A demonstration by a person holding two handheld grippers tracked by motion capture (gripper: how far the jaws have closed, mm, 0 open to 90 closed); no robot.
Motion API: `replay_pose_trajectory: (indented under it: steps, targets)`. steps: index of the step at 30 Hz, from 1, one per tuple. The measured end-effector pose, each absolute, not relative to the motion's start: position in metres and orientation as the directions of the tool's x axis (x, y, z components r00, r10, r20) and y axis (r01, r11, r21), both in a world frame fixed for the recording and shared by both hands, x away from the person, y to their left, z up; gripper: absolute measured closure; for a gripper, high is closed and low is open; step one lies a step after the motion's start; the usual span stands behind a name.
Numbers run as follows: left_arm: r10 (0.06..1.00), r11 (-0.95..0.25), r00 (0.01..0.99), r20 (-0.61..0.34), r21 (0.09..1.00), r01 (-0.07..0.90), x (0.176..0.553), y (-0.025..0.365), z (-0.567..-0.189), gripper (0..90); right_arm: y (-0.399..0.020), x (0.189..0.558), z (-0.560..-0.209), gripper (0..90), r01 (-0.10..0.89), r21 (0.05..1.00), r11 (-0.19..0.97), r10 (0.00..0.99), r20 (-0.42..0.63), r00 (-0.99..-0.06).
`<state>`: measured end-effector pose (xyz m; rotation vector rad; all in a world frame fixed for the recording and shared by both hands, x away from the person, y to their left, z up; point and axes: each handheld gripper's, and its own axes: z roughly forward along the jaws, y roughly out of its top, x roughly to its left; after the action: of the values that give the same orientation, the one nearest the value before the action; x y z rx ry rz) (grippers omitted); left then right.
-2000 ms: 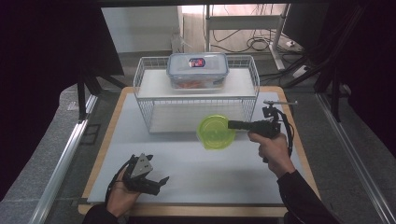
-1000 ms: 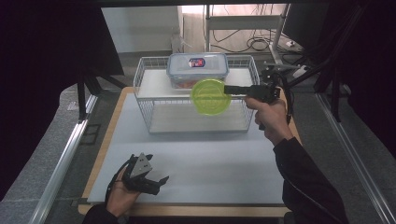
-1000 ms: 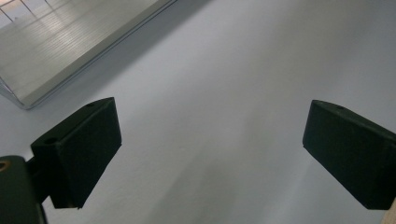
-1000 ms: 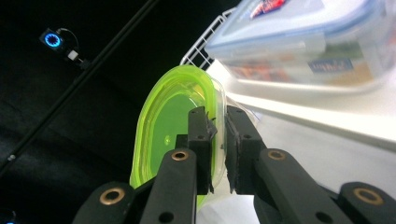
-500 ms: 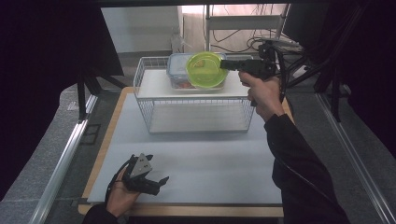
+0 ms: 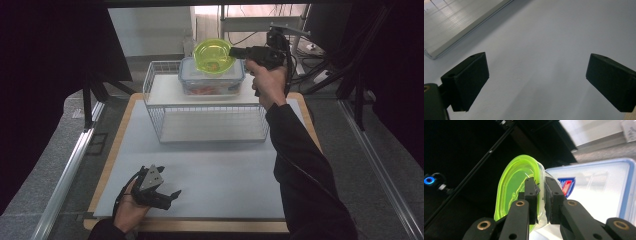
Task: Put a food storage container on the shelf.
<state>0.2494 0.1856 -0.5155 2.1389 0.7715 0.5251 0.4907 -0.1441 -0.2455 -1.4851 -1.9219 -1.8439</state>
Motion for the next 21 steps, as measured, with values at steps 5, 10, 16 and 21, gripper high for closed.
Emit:
replay_pose_trajectory:
  steps: [5,10,16,21]
  targets:
    - [0.674,-0.504,0.731,0.107,0.791,0.348,0.249,0.186,-0.515,4.5,-0.136,0.503,-0.247,81.7,0.665,0.714,-0.219,0.598,0.636,-0.488]
    - [0.670,-0.506,0.734,0.107,0.789,0.347,0.249,0.186,-0.515,4.5,-0.130,0.512,-0.251,81.5,0.666,0.708,-0.236,0.613,0.640,-0.463]
    - [0.667,-0.508,0.737,0.106,0.789,0.346,0.249,0.186,-0.516,4.6,-0.125,0.518,-0.254,78.7,0.655,0.710,-0.259,0.636,0.636,-0.437]
    - [0.661,-0.516,0.742,0.109,0.784,0.345,0.249,0.185,-0.516,4.6,-0.121,0.520,-0.257,74.3,0.626,0.736,-0.257,0.681,0.598,-0.423]
